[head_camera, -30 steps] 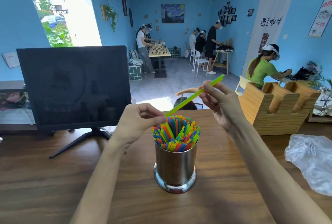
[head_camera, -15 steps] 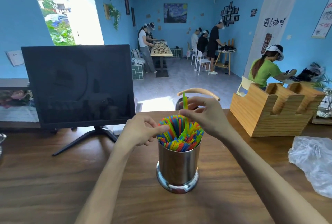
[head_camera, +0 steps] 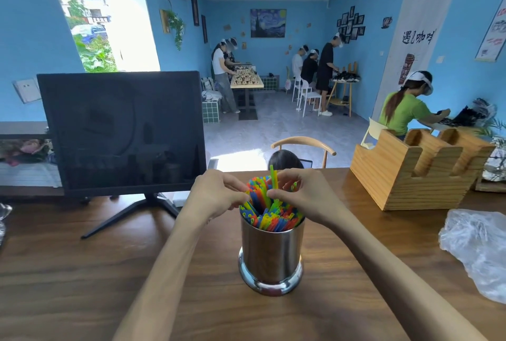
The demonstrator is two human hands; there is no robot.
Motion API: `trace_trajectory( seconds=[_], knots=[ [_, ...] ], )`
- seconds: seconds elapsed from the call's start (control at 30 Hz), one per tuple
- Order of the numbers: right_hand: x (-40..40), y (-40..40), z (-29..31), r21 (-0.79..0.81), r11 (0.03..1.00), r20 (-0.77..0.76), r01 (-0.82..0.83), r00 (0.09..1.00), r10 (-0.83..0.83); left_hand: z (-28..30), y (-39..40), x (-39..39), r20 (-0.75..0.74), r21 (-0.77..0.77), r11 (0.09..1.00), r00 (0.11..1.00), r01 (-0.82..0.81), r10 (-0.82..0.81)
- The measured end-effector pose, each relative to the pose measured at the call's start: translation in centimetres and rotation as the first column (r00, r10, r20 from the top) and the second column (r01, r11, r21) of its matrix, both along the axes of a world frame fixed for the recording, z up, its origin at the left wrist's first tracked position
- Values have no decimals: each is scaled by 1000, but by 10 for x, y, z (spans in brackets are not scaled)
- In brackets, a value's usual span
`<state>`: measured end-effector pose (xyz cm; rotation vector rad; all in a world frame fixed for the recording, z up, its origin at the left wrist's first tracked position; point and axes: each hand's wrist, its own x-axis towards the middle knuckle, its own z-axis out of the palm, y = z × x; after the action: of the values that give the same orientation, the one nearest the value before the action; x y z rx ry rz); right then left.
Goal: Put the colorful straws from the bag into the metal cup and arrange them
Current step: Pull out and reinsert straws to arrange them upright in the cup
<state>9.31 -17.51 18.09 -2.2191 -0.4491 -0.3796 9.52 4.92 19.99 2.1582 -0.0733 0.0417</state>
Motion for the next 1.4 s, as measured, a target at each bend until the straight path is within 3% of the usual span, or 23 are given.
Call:
trace_trajectory(
  seconds=[0.2,0.43,0.6,0.73,0.9,1.1,1.3,1.4],
  knots=[
    [-2,-1,3,5,1000,-22,-27,999,28,3,0,-4,186,-34,994,978,107,-99],
    [-2,4,9,61,998,11,-32,999,31,20,-4,-7,419,71,976,882,205,-215],
    [-2,11,15,95,975,4,-203,979,204,20,-14,-10,497,55,973,839,225,-222],
    [3,17,16,120,984,31,-134,991,131,16,-20,-11,511,9,977,839,214,-189],
    [7,20,14,90,982,67,-164,985,159,15,-22,-11,557,-55,980,821,191,-128],
    [9,19,15,112,977,146,-181,976,164,3,-29,-11,363,-432,882,932,189,-22],
    [9,18,15,156,977,137,-144,983,123,7,-28,-7,308,-455,868,950,199,-57],
    [8,19,19,110,979,113,-172,981,159,10,-27,-6,354,-431,881,935,194,-32]
  ],
)
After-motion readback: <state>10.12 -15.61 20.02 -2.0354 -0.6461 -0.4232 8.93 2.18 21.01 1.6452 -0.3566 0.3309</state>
